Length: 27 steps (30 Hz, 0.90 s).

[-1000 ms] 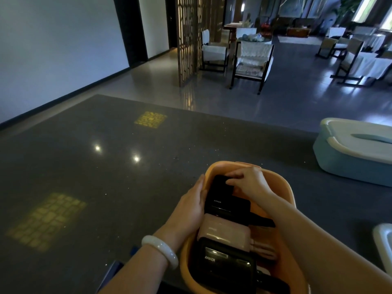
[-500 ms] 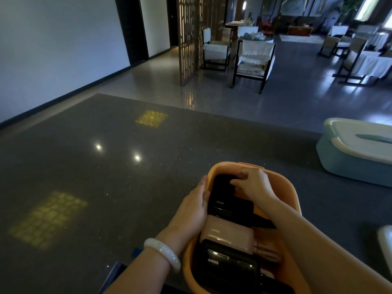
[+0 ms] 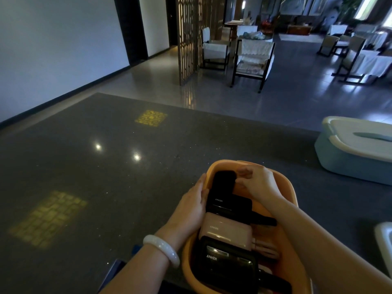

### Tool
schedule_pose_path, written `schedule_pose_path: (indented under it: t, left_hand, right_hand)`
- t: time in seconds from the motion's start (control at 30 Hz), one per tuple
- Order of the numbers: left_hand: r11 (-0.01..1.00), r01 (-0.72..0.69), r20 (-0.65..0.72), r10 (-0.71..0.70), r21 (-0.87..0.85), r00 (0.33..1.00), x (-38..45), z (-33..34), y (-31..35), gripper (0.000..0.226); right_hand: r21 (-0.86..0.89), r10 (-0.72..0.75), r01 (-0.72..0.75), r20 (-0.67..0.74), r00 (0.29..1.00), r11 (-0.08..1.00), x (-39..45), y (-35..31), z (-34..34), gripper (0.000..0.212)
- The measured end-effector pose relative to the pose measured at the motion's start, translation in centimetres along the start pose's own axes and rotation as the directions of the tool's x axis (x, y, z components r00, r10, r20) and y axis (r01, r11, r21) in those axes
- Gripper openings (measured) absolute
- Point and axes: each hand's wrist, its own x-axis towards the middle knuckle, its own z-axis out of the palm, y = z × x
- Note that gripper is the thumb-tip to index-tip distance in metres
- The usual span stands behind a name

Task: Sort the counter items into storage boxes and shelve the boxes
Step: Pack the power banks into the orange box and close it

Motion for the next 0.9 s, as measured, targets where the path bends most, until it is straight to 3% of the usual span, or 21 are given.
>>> schedule_pose_path:
  t: [0.17,0.3,0.47,0.57,0.7,0.8,0.9]
  left_hand:
    - [0.997,-0.024,0.014,0.023,0.067,1.000,0.0,-0.4,0.3,0.044]
    - [0.976,-0.063,-0.016,0.068,0.208,0.998,0.4,-1.3,0.7,0.025]
    - [0.847,0.050,-0.155,0.038,0.528,0.987,-0.9,-4.2,0.0,0.050]
    - [0.721,0.160,-0.216,-0.014,0.674,0.976,-3.2,-6.9,-0.7,0.054]
    - [0.606,0.380,-0.363,-0.158,0.699,0.918,-8.4,-10.1,-2.7,0.055]
    - [0.543,0.549,-0.481,-0.278,0.635,0.831,-13.9,-12.0,-4.5,0.056]
    - [0.474,0.708,-0.607,-0.377,0.523,0.700,-20.2,-13.3,-6.0,0.057]
  right_hand:
    - [-0.080,-0.035,0.036,0.015,0.999,0.996,-0.1,-0.4,-0.5,0.027]
    - [-0.131,-0.132,0.132,0.007,0.991,0.983,0.1,-2.4,-1.0,0.021]
    - [-0.177,-0.362,0.382,0.136,0.922,0.907,0.9,-7.1,1.0,0.026]
    - [-0.239,-0.461,0.569,0.385,0.800,0.787,1.2,-10.4,4.7,0.038]
    - [-0.205,-0.502,0.761,0.643,0.579,0.616,-0.3,-14.7,11.5,0.046]
    - [-0.104,-0.518,0.846,0.749,0.413,0.524,-2.8,-17.9,16.7,0.048]
    - [0.008,-0.506,0.900,0.829,0.238,0.436,-6.6,-21.1,21.6,0.052]
